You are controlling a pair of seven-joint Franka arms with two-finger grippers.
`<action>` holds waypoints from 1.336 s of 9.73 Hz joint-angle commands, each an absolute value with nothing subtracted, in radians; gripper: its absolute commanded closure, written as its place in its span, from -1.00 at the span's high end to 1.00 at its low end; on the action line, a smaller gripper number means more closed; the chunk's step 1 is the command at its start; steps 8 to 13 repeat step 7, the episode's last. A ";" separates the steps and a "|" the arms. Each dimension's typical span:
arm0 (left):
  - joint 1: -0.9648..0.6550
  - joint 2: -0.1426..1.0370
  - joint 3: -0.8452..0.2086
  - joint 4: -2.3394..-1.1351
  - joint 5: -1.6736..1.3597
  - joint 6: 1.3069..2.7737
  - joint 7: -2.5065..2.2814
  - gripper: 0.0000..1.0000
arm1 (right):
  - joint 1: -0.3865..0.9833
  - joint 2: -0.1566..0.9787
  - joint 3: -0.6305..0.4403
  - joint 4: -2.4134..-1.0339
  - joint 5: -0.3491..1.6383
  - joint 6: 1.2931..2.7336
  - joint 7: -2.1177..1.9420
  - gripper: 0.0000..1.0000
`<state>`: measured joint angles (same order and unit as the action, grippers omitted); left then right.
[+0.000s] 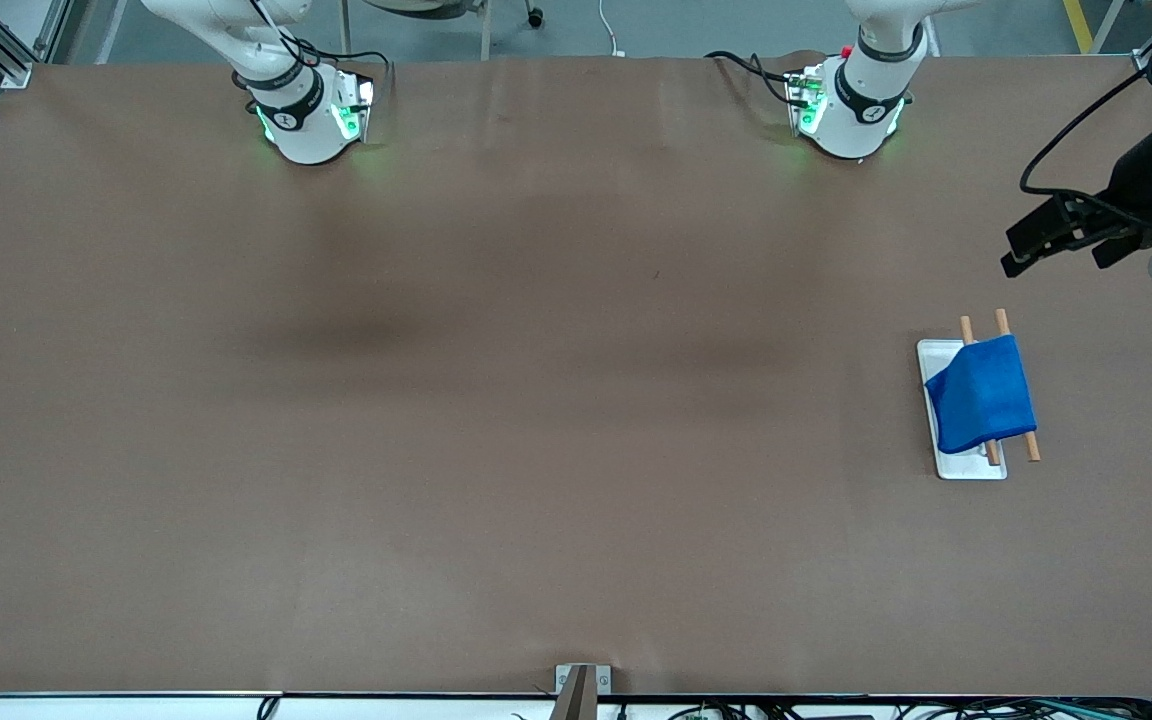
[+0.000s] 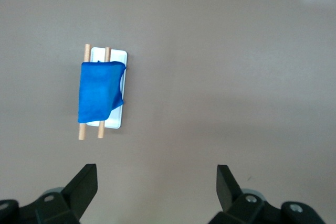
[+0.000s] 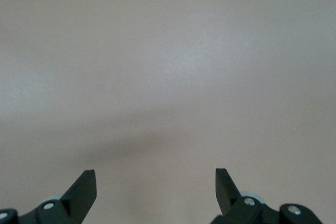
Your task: Right arm passes towel to left arm to hang
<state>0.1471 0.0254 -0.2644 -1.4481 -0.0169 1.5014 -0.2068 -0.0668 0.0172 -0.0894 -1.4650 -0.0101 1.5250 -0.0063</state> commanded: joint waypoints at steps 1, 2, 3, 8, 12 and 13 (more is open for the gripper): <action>0.080 -0.101 -0.190 -1.627 -0.009 1.508 -0.169 1.00 | -0.084 0.006 -0.077 -1.476 -0.017 1.528 -0.011 1.00; 0.080 -0.122 -0.190 -1.649 -0.012 1.509 -0.169 1.00 | -0.083 0.006 -0.077 -1.476 -0.017 1.528 -0.011 1.00; 0.078 -0.127 -0.190 -1.649 -0.012 1.506 -0.169 1.00 | -0.083 0.008 -0.077 -1.476 -0.017 1.528 -0.011 1.00; 0.078 -0.100 -0.202 -1.600 -0.002 1.471 -0.169 1.00 | -0.084 0.006 -0.077 -1.477 -0.017 1.526 -0.011 1.00; 0.078 -0.100 -0.202 -1.600 -0.002 1.471 -0.169 1.00 | -0.084 0.006 -0.077 -1.477 -0.017 1.526 -0.011 1.00; 0.078 -0.100 -0.202 -1.600 -0.002 1.471 -0.169 1.00 | -0.084 0.006 -0.077 -1.477 -0.017 1.526 -0.011 1.00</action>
